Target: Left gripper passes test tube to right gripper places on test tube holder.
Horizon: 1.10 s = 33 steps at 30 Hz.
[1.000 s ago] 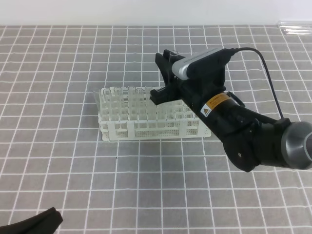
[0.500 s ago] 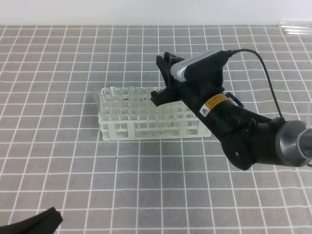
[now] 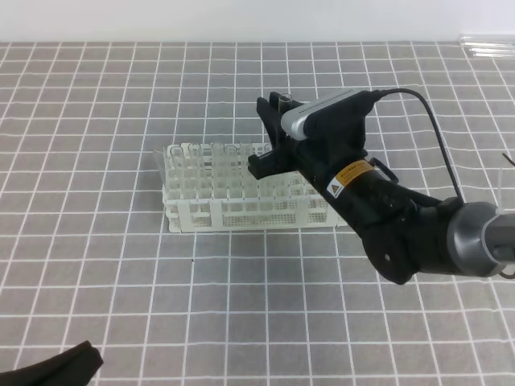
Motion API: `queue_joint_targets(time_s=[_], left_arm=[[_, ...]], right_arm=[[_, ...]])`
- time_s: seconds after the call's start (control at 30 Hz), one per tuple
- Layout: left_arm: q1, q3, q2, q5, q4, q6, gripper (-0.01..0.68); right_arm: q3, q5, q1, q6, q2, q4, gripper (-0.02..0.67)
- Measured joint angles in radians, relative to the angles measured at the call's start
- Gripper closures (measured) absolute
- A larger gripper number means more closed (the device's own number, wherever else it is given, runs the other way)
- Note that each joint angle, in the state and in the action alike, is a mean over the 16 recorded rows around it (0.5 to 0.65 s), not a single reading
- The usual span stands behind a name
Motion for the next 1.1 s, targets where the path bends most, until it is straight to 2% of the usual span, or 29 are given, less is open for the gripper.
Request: queue_joint_targets(time_s=[0.27, 0.8, 0.97, 1.1], left_arm=[[0.000, 0.002, 0.001, 0.003, 0.000, 0.000, 0.673], [0.000, 0.001, 0.001, 0.003, 0.000, 0.000, 0.673], [0.000, 0.002, 0.001, 0.004, 0.000, 0.001, 0.673], [0.000, 0.006, 0.003, 0.006, 0.001, 0.001, 0.674]], right_arm=[[0.000, -0.001, 0.000, 0.003, 0.001, -0.002, 0.543], [0.031, 0.028, 0.000, -0.030, -0.033, 0.043, 0.324], [0.077, 0.063, 0.000, -0.063, -0.118, 0.070, 0.323], [0.128, 0.125, 0.000, -0.087, -0.234, 0.087, 0.371]])
